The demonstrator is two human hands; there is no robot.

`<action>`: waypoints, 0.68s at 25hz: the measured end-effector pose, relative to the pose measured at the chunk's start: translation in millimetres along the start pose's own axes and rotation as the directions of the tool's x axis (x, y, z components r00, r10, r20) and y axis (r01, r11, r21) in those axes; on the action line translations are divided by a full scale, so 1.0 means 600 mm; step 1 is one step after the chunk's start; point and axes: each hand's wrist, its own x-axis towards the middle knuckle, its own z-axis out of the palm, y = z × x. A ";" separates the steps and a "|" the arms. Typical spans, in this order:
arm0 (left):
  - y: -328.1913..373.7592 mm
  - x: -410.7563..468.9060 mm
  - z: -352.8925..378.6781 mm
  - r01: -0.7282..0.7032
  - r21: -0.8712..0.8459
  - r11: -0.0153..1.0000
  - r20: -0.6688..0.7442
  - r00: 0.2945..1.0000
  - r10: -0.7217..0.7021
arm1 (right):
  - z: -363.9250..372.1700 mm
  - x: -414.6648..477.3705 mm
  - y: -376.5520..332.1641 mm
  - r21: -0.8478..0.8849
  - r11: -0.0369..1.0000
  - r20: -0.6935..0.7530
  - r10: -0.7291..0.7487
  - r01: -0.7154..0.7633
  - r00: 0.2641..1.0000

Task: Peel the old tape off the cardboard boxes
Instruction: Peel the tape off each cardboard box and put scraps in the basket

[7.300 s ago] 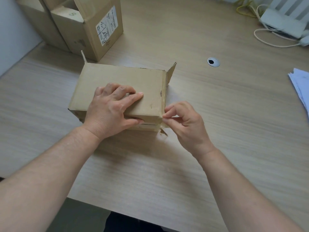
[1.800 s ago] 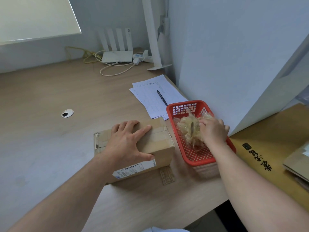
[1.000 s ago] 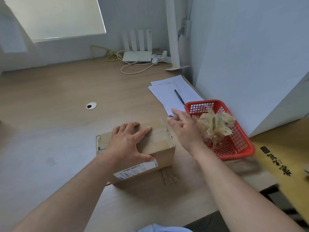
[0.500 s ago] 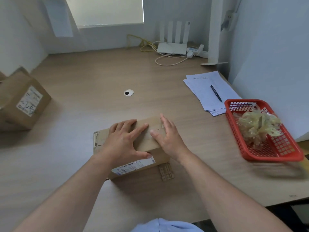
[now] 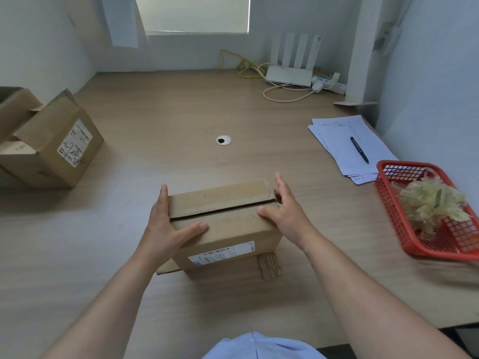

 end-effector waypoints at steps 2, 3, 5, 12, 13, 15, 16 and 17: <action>-0.003 0.007 0.002 0.041 -0.105 0.994 -0.007 0.999 -0.042 | -0.009 0.008 -0.008 -0.036 0.999 0.030 0.018 -0.017 0.999; -0.004 0.013 0.002 0.050 -0.129 0.990 -0.023 0.998 -0.053 | -0.014 0.012 -0.011 -0.059 0.998 0.047 0.030 -0.028 0.998; -0.005 0.024 0.000 0.056 -0.155 0.986 -0.063 0.996 -0.066 | -0.021 0.018 -0.014 -0.077 0.996 0.076 0.059 -0.053 0.995; 0.037 0.045 0.008 0.031 -0.271 0.962 -0.153 0.985 -0.075 | -0.003 0.041 -0.012 0.258 0.966 -0.027 0.028 -0.020 0.999; 0.038 0.050 0.012 0.030 -0.276 0.961 -0.163 0.984 -0.078 | -0.002 0.045 -0.012 0.270 0.962 -0.056 0.047 -0.030 0.997; 0.035 0.057 0.019 0.035 -0.281 0.959 -0.180 0.980 -0.088 | -0.002 0.052 -0.004 0.277 0.960 -0.081 0.071 -0.046 0.994; 0.033 0.060 0.021 0.035 -0.285 0.958 -0.178 0.980 -0.089 | -0.001 0.055 0.000 0.301 0.952 -0.075 0.085 -0.059 0.994; 0.031 0.063 0.020 0.038 -0.292 0.956 -0.173 0.981 -0.091 | -0.001 0.058 0.002 0.332 0.940 -0.062 0.099 -0.073 0.993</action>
